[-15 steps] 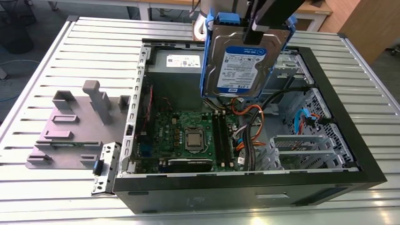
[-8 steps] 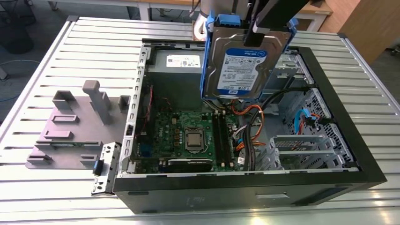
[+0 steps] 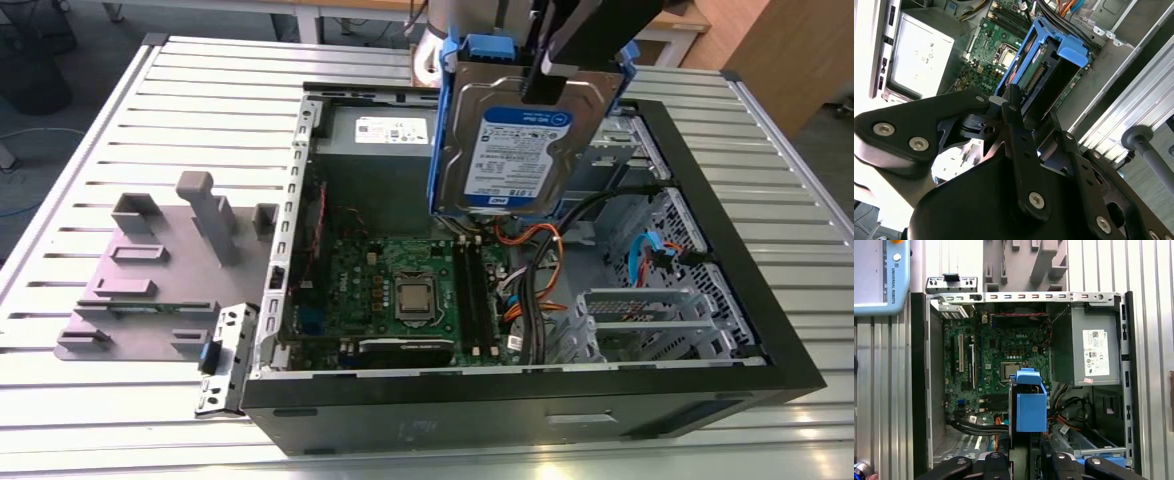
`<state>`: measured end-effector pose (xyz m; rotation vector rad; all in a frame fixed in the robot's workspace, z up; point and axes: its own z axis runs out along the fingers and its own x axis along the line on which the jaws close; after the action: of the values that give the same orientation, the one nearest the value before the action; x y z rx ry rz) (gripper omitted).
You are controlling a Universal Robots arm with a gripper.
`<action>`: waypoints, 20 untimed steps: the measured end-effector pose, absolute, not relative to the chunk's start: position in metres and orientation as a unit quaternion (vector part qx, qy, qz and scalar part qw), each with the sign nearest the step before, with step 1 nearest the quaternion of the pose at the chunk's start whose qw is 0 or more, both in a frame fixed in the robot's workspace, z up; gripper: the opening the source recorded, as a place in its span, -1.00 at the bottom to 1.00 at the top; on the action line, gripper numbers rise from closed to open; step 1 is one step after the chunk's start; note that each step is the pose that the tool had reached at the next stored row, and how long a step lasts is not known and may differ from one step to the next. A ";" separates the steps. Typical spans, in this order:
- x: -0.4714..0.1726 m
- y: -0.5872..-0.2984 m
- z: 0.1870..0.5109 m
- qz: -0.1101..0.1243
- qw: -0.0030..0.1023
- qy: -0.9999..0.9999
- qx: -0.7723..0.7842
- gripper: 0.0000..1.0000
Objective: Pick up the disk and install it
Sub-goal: 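Pick up the disk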
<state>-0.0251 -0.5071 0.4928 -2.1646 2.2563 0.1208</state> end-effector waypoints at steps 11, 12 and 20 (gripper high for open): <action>-0.025 -0.514 0.493 0.039 0.006 0.721 -0.692 -0.30; -0.025 -0.515 0.493 0.039 0.006 0.721 -0.692 -0.30; -0.025 -0.520 0.493 0.039 0.006 0.721 -0.692 -0.30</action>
<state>-0.0251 -0.5197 0.4928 -2.1646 2.2563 0.1208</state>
